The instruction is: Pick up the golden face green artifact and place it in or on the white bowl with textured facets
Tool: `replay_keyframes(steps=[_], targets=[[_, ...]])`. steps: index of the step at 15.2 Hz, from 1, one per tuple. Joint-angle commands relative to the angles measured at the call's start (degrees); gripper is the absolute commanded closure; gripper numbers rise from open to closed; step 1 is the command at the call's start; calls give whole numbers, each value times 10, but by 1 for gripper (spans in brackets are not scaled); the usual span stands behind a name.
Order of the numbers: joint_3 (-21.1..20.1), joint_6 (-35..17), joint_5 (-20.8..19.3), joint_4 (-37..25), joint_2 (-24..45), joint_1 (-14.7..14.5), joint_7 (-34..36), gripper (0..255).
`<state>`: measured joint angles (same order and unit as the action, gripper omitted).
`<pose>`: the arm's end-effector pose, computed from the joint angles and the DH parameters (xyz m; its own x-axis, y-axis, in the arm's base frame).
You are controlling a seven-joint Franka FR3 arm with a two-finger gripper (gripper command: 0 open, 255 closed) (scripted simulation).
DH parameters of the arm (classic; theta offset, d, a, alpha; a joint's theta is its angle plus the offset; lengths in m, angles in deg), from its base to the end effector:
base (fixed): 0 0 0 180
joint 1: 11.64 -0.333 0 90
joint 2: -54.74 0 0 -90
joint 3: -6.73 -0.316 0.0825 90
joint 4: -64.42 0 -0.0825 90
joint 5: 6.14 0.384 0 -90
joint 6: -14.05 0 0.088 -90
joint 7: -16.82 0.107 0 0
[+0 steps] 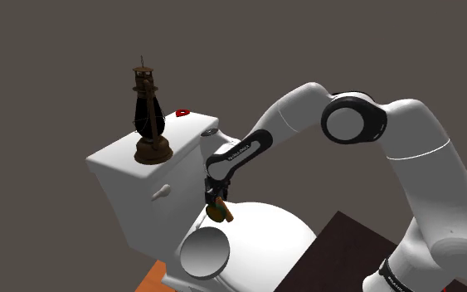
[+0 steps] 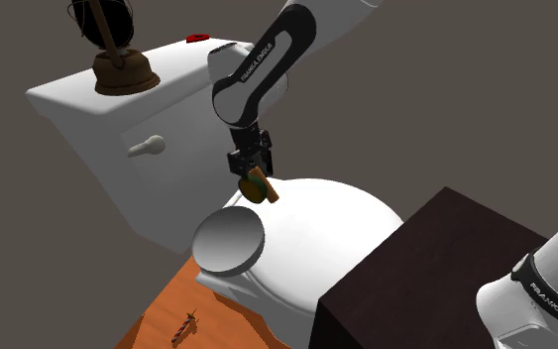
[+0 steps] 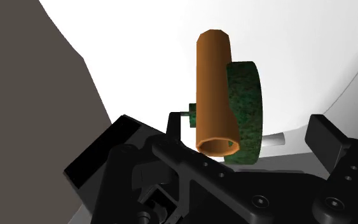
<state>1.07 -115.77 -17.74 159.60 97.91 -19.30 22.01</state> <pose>0.6498 0.1424 0.1581 0.9582 0.2502 -0.1389 0.2628 -0.9615 0.0805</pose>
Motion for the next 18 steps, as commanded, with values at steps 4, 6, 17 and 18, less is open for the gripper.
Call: replay_keyframes(steps=[4, 6, 17, 18], targets=[[4, -23, -4, -4, 27, -1, 2, 0], [5, -31, -6, -5, 35, -1, 3, 0], [5, -30, -6, -5, 35, -1, 3, 255], [5, -30, -6, -5, 35, -1, 3, 255]])
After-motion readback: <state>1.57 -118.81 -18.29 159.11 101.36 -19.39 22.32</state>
